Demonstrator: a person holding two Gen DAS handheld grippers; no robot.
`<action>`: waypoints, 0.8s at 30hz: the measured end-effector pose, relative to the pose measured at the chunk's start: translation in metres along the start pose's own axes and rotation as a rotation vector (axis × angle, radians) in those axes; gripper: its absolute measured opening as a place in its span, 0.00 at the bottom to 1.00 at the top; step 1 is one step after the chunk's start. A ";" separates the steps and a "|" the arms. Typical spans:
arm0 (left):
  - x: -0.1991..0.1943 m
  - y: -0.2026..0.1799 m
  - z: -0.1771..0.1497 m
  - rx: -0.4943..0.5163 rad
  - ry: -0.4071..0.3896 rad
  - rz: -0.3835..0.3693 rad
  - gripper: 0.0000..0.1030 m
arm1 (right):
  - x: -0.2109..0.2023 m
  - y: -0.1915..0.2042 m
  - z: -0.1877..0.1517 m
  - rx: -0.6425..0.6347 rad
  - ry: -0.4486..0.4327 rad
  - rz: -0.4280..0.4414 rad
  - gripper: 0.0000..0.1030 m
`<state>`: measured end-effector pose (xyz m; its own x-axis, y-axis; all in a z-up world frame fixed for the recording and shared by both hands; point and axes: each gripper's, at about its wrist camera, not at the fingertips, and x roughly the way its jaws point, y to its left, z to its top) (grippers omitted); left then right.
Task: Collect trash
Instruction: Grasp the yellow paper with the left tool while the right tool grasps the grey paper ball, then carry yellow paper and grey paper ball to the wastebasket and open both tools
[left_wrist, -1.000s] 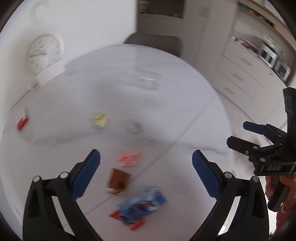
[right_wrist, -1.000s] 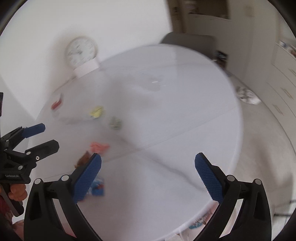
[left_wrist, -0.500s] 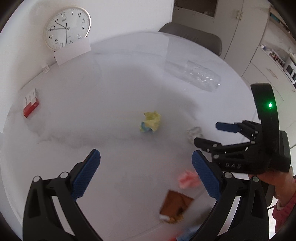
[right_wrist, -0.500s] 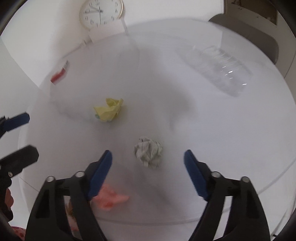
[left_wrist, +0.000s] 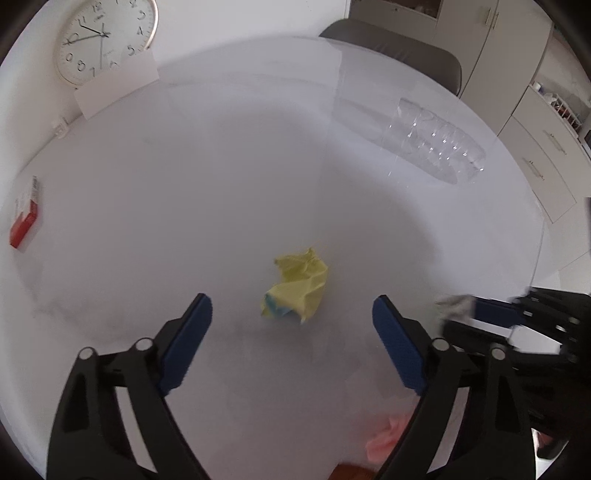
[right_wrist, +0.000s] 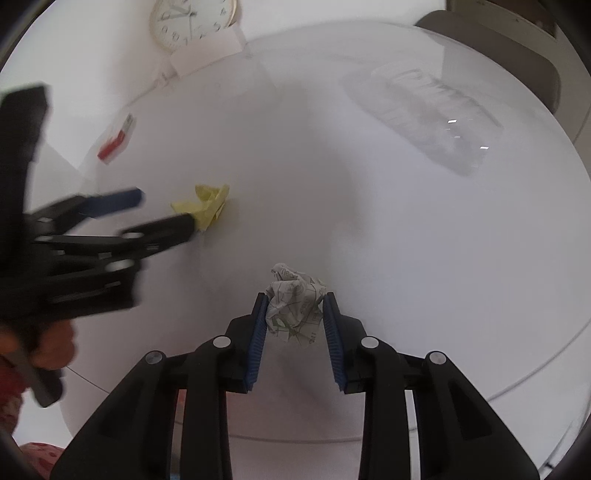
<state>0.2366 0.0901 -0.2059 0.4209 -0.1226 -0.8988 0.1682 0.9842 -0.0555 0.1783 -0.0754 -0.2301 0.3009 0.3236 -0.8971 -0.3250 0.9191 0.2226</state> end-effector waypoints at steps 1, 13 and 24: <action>0.006 -0.002 0.002 -0.001 0.007 0.002 0.75 | -0.005 -0.002 -0.001 0.007 -0.008 0.001 0.30; 0.036 -0.014 0.002 0.028 0.054 0.037 0.40 | -0.057 -0.027 -0.010 0.085 -0.082 0.002 0.30; -0.001 -0.023 -0.003 0.053 0.011 0.019 0.34 | -0.086 -0.034 -0.028 0.130 -0.132 -0.022 0.30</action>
<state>0.2297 0.0676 -0.2054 0.4146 -0.1027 -0.9042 0.2073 0.9782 -0.0161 0.1381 -0.1412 -0.1716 0.4245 0.3220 -0.8463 -0.2011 0.9448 0.2586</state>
